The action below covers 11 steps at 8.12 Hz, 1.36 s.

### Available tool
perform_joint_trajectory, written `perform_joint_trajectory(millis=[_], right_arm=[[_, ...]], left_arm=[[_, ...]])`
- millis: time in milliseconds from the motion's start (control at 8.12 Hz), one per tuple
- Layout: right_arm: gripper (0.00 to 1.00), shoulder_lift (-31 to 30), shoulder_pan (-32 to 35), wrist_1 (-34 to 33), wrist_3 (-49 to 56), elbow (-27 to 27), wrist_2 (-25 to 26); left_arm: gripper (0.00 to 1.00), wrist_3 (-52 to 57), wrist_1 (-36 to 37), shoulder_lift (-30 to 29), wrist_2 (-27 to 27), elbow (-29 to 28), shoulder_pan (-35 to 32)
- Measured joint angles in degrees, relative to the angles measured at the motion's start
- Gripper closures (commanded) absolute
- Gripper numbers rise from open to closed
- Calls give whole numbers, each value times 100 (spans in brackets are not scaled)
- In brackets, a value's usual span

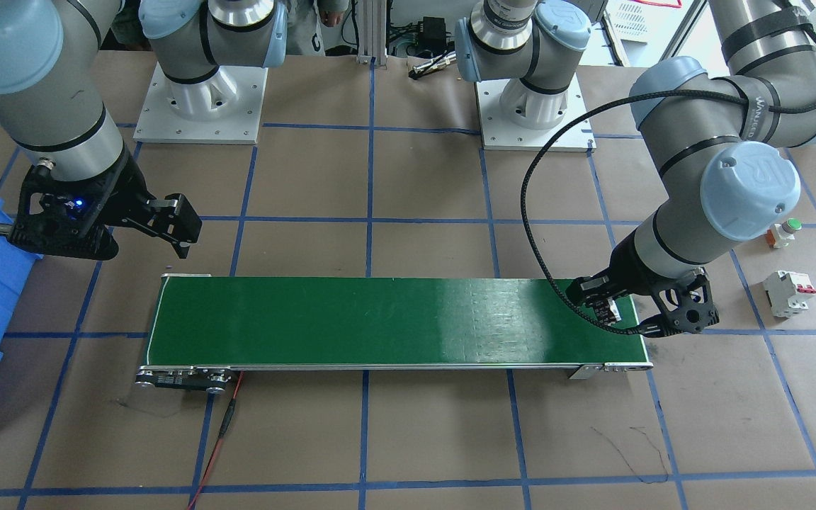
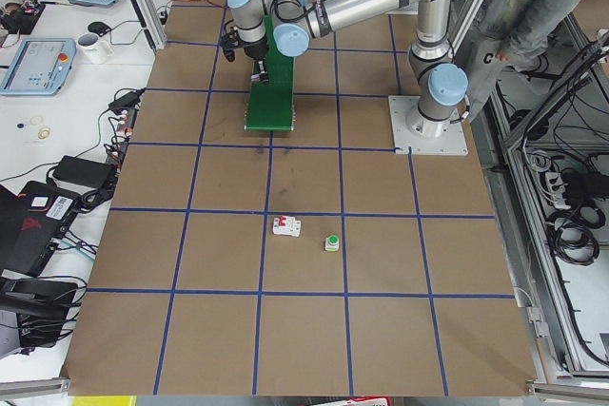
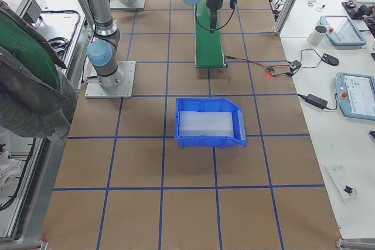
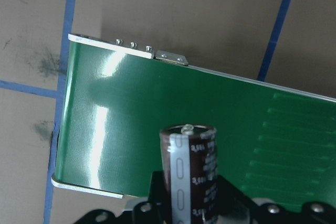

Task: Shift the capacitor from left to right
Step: 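Lower the held capacitor onto the green belt and open the left gripper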

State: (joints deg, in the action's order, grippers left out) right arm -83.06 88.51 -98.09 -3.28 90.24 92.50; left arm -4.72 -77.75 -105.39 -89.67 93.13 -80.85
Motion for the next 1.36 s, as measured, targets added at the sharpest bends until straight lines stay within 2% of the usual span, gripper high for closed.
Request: perform_joint_trajectory(millis=[370, 739, 986, 1355], right_arm=[[0, 0, 0, 0, 45, 11, -12], [0, 0, 0, 0, 62, 11, -13], [0, 0, 0, 0, 56, 12, -13], [0, 0, 0, 0, 44, 13, -3]], left_arm=[[69, 654, 196, -18, -10, -4, 95], [68, 1267, 176, 44, -117, -26, 496], [68, 1374, 180, 119, -369, -19, 575], [68, 1452, 179, 94, -451, -7, 609]])
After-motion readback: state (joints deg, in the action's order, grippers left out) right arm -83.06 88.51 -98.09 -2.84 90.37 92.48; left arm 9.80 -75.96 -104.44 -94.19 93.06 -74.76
